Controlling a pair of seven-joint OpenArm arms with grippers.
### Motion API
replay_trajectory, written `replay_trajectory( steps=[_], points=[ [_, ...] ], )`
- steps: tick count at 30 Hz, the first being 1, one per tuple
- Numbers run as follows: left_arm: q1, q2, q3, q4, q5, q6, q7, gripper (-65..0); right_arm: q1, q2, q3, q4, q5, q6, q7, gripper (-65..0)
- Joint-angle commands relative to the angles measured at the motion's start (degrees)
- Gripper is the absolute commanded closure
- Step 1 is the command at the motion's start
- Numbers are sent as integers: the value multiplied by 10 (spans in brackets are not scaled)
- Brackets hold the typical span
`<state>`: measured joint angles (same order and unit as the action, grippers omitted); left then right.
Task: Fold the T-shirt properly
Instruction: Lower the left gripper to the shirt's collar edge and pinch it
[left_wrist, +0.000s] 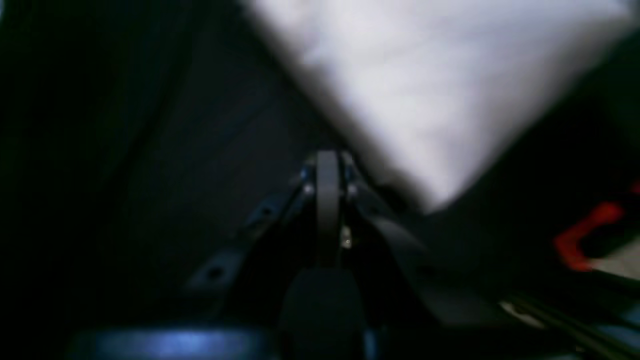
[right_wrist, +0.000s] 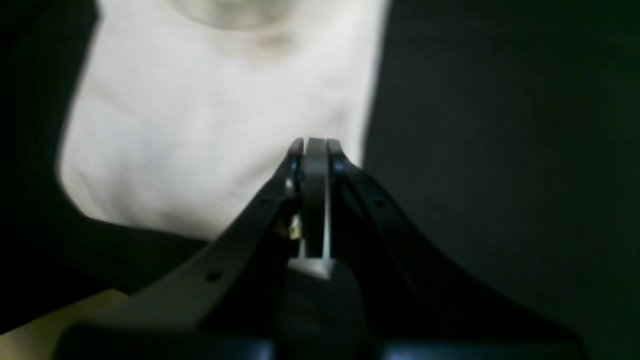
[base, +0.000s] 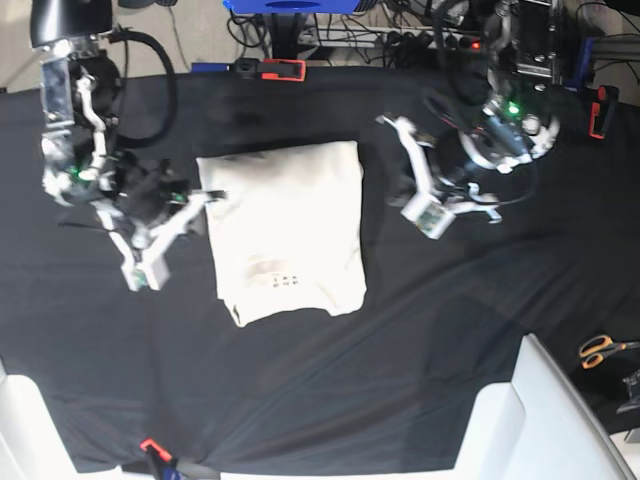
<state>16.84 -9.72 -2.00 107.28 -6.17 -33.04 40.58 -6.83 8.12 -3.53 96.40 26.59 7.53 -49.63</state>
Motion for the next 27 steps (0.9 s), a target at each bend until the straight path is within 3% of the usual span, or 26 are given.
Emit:
replay_trajectory(
  steps=[1,11,27],
  points=[
    [-4,-4,5,12,2,3,-8,0,5,2,7,15,7,3,1,-5],
    [-42,34,46,-4,3,3,-9,0,-24,2,15,40,7,3,-12,-5],
    [-87,33,89,-126,5,4,-11,0,-31,3,15,40,7,3,-11,-5]
  ],
)
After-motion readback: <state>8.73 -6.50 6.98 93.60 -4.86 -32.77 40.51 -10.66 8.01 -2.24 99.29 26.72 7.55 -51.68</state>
